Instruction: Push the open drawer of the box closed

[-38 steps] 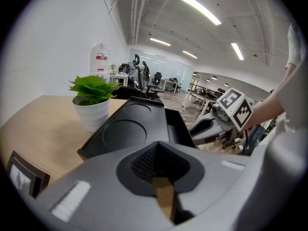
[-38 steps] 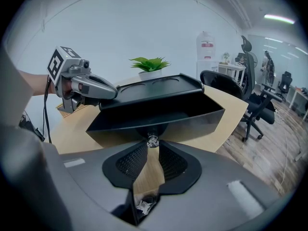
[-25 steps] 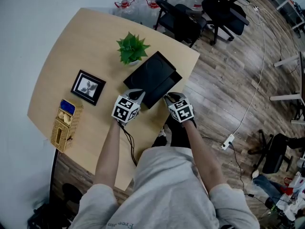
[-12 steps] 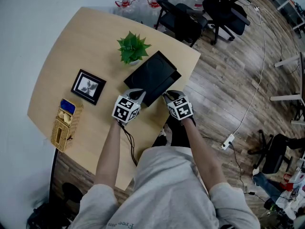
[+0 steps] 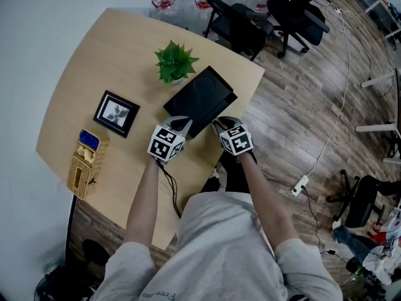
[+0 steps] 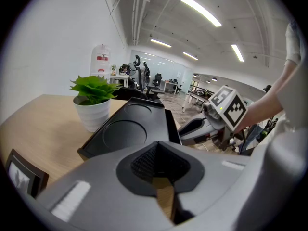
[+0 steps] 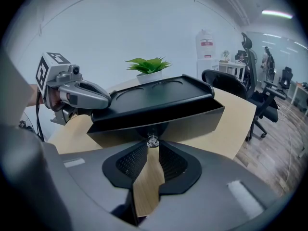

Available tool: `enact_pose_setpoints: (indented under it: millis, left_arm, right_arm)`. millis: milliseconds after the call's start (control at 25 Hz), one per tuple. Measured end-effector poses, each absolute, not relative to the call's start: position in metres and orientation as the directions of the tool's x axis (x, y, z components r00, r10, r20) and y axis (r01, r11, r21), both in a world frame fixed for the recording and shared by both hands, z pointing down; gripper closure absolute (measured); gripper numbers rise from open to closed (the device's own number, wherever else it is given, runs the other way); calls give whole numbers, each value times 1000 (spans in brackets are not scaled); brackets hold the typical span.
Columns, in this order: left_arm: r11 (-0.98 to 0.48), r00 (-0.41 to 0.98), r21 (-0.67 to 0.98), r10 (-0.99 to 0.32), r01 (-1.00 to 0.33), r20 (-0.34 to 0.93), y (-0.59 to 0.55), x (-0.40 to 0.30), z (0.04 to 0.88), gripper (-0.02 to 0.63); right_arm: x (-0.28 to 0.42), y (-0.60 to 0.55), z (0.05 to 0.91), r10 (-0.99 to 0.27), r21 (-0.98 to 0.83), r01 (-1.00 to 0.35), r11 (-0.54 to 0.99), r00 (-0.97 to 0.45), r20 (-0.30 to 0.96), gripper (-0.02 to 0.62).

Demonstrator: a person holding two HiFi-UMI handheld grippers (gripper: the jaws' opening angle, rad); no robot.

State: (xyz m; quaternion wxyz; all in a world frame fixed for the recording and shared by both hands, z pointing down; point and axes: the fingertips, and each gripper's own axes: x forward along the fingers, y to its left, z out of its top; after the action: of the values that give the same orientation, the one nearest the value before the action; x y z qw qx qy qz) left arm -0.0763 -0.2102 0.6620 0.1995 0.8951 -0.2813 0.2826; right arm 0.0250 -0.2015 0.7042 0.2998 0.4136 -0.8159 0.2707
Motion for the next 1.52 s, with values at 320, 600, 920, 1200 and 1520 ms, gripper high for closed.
enact_pose_setpoints:
  millis: [320,600,920,1200,1520]
  left_arm:
    - [-763,685,199,-391,-615,615,-209,-76,662,554]
    - [-766,688,195,-395,-613,609,-210,-75,661,554]
    - [-765,691,203,-391,-611,608,-210,-76,661,553]
    - [-767,688,196,-392,-610,610,-210,-75,661,553]
    - [-766,687,196,-393,-612,611,-210,-76,661,554]
  right_arm:
    - [21,-207,704,-513,-202,-837,509,-483,710,520]
    - [19,-211,704,-506,-204,-831,517,-489,710,520]
    - [13,-219,704,-503,-205,-828,521,-493,710,520]
    - [10,-223,704,-499,-207,-824,528,-498,709,520]
    - [7,-226,705,-494,-209,-824,527,-497,714,521]
